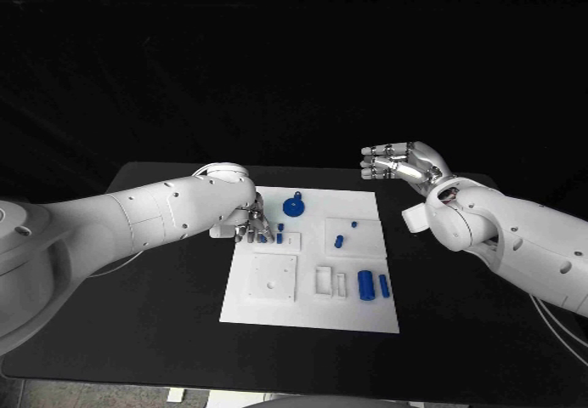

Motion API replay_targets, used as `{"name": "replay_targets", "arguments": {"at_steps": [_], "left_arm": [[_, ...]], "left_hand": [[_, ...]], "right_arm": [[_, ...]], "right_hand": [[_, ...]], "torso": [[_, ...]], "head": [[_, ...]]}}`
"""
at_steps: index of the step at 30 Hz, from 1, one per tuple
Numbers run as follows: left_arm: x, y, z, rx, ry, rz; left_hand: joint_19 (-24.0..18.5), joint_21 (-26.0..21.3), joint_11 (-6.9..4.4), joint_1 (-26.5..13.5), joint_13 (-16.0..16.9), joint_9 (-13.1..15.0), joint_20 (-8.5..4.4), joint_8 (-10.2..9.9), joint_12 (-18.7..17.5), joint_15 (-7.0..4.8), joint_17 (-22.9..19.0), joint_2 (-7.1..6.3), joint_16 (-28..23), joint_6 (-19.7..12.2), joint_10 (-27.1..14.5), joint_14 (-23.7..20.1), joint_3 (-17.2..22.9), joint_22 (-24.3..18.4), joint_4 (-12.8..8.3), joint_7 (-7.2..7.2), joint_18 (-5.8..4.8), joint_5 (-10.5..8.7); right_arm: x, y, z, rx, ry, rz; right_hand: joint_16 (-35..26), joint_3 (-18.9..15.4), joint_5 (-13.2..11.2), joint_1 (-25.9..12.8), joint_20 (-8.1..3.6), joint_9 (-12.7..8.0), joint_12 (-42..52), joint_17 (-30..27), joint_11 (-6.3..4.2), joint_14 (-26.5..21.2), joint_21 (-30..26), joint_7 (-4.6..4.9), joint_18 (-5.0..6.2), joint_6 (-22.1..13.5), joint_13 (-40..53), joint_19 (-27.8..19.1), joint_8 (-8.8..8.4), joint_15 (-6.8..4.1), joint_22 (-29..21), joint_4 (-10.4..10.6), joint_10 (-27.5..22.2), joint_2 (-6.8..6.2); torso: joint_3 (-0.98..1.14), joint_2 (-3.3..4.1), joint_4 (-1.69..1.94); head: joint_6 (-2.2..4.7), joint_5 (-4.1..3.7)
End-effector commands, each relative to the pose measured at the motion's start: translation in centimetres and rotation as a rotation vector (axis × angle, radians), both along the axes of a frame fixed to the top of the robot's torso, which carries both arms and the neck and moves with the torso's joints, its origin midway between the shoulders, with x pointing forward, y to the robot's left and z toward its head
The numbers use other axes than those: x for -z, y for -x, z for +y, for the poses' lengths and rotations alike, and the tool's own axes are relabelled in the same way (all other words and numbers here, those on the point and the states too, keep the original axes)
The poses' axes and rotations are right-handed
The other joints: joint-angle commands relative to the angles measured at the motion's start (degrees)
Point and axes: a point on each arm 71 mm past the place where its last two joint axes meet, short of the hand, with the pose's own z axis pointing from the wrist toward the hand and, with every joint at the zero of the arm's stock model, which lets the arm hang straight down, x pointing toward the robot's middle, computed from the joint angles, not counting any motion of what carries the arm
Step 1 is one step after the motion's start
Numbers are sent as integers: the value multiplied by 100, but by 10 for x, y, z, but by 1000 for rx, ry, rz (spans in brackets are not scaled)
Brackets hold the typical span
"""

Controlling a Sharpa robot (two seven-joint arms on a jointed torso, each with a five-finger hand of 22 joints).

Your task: Assemble the parts on the task board

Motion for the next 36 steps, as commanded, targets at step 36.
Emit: {"name": "replay_targets", "arguments": {"at_steps": [36], "left_arm": [[14,2,17,-52,-34,-2]], "left_hand": [[44,-140,16,-330,-11,-200,52,139,-23,20,-25,-767,-1,0,-53,-78,-25,99,716,86,-87,10]], "right_arm": [[3,2,0,-16,-3,5]], "right_hand": [[-20,-23,36,-1,0,-9,-22,-9,-8,-42,-2,2,65,-29,-8,-29,-18,7,-8,8,-40,33]], "torso": [[-7,-7,4]], "head": [[-4,-28]]}}
